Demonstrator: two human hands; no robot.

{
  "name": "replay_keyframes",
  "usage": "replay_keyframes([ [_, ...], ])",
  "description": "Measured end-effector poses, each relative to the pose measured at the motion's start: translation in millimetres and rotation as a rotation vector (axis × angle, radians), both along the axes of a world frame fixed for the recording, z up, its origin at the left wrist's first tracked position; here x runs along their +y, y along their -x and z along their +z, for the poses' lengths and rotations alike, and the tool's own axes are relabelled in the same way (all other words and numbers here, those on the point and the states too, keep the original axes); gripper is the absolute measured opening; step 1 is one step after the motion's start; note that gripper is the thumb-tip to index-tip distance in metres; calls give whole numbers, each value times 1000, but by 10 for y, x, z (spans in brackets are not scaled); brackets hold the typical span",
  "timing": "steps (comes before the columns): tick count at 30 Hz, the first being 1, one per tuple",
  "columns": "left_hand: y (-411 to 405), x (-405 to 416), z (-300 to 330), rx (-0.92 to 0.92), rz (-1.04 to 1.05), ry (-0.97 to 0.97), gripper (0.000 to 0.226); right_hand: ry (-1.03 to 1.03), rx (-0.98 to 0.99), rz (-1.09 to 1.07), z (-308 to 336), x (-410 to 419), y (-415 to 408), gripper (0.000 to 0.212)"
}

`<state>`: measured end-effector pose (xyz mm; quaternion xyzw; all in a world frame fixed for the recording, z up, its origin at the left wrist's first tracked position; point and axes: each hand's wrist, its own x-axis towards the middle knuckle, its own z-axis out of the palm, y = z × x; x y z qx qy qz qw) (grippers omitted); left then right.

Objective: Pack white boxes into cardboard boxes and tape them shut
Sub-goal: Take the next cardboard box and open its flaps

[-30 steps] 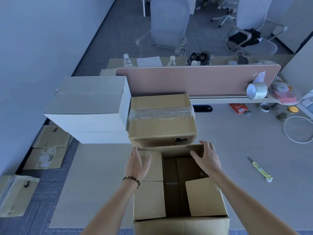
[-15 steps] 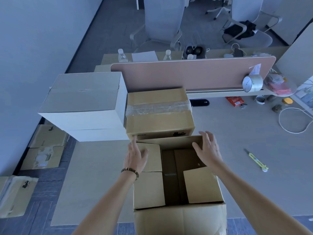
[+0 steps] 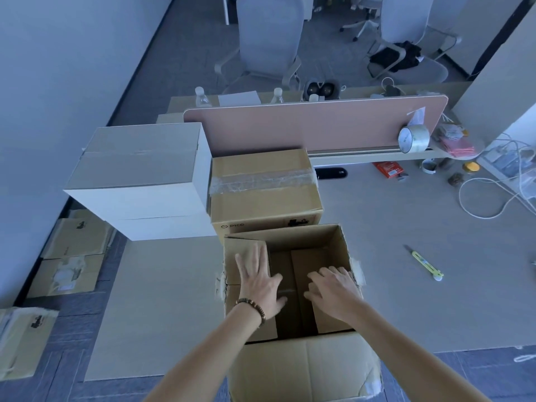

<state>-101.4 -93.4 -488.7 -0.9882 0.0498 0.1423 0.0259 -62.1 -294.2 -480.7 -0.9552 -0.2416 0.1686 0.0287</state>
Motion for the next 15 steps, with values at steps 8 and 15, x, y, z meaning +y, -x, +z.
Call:
replay_keyframes([
  [8, 14, -111, 146, 104, 113, -85, 41, -184, 93, -135, 194, 73, -9, 62],
  [15, 150, 11, 734, -20, 245, 241, 39, -412, 134, -217, 475, -107, -16, 37],
])
